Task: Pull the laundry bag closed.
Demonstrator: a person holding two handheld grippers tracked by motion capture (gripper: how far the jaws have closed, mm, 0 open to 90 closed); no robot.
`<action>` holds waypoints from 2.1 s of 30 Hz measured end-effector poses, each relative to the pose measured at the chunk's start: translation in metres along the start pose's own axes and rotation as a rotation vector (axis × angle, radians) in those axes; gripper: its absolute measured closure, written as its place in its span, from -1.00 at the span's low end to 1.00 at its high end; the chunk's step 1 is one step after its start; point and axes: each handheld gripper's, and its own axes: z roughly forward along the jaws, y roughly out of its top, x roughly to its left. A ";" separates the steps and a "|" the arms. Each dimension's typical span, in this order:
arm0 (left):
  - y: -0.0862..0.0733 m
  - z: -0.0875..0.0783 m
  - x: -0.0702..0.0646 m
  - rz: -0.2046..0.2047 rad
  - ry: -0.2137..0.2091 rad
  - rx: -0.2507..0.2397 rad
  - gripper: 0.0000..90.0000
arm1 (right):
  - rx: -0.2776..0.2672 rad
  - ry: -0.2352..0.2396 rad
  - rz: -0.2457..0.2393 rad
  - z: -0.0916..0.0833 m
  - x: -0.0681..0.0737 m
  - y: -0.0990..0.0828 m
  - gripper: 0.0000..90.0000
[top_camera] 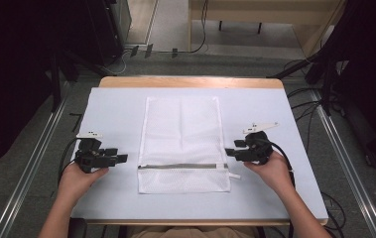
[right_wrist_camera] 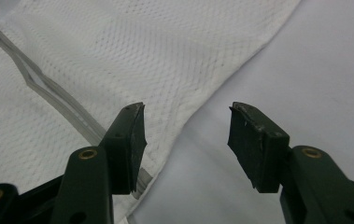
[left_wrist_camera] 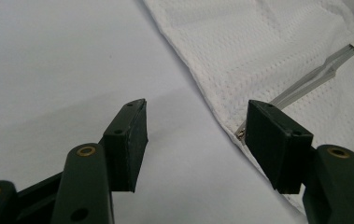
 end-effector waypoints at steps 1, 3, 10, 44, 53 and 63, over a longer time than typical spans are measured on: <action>0.000 -0.001 0.000 0.000 0.004 -0.001 -0.12 | 0.003 0.004 -0.006 0.000 0.002 0.001 0.08; 0.000 -0.001 0.000 -0.005 0.000 -0.010 -0.12 | 0.010 0.004 -0.024 0.001 0.006 0.002 0.09; -0.001 -0.003 0.000 -0.008 -0.002 -0.016 -0.12 | 0.027 0.021 -0.061 0.001 0.022 0.009 0.15; -0.001 0.000 -0.005 0.022 -0.001 -0.006 -0.13 | 0.054 0.141 -0.160 0.036 0.085 0.040 0.29; -0.001 0.000 -0.005 0.020 -0.006 -0.003 -0.14 | 0.058 0.162 -0.176 0.051 0.099 0.053 0.20; -0.002 0.001 -0.004 0.023 -0.005 0.001 -0.14 | 0.085 0.192 -0.200 0.068 0.112 0.062 0.27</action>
